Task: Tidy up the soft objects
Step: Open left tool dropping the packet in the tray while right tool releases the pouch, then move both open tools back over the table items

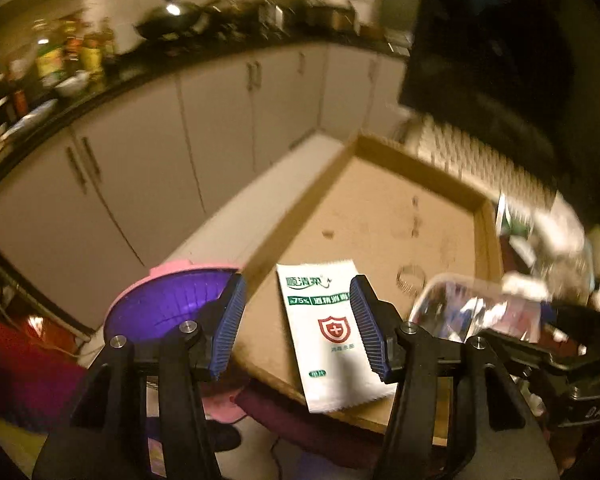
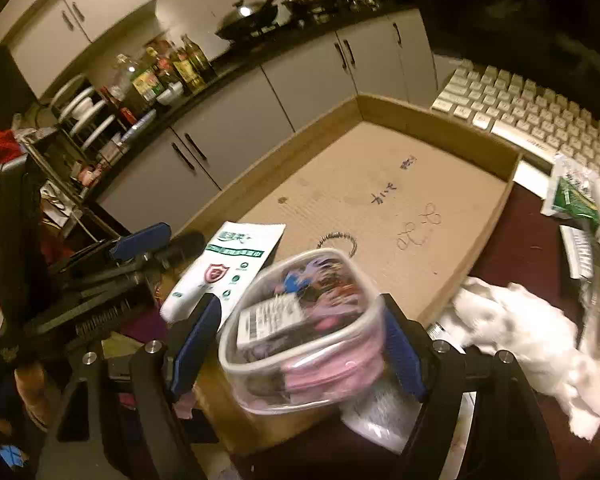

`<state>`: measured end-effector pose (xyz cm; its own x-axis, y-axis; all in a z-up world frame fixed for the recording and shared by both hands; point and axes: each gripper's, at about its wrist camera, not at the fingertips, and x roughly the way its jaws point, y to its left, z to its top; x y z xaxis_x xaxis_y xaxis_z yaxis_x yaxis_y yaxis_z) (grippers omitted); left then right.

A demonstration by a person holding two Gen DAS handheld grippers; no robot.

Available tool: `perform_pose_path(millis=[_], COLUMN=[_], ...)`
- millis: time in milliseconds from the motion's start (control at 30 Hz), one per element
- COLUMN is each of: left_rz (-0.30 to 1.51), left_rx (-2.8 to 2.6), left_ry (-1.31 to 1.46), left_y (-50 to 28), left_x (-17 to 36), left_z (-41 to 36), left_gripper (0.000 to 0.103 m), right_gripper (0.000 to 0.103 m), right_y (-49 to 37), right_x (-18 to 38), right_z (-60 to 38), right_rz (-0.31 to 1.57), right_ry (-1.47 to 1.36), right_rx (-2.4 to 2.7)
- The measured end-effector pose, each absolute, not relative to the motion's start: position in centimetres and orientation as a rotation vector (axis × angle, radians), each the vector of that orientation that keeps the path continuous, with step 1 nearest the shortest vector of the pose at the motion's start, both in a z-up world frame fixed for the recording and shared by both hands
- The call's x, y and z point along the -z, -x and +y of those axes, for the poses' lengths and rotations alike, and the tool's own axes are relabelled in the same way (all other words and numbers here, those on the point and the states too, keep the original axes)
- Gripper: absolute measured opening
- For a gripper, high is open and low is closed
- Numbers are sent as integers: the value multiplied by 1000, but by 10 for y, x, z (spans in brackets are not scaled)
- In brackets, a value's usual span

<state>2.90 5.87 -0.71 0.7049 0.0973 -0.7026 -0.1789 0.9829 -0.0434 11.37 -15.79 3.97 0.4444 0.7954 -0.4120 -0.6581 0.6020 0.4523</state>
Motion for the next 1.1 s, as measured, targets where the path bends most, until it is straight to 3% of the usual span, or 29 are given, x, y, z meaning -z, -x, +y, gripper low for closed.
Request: perform_pose_path(millis=[133,400,433,467,533,633,967,1000,1067,1100], left_rz=[697,726,729,727,731,717,741,736,721,721], left_rx=[-131,-47,-31,-15,9,47,217,237,281,310], left_ry=[82,93,78,71,73,99,136,136,169,192], left_y=[-2,23,24,25,26,27,4,5,8,10], left_x=[-4,1,1,1,2,6,10,10,8,8], left_z=[35,19,16,15,15,22,20,15,8,2], left_gripper=[54,54,54,54,54,54,54,54,54,54], right_gripper=[79,78,72,53,35,17,21,33,70,73], right_y=[-107,-87,-85,-83,-83,-87,-68,-63,-52,-45], right_x=[-44,-30,-27,-25,-21,-24,-18,-15,-7,-3], right_z=[-179,-202,-201,-195,-177,-161,-203,-210,-232,-244], right_rz=[595,571,571,590,631,647,638,638,631,617], right_ry=[-300,-300,-302,-289,-242,-234,-386,-409,-476,-511], right_rx=[-926,-929,-929,-926,-897,-862,-748,-740,-724,-714])
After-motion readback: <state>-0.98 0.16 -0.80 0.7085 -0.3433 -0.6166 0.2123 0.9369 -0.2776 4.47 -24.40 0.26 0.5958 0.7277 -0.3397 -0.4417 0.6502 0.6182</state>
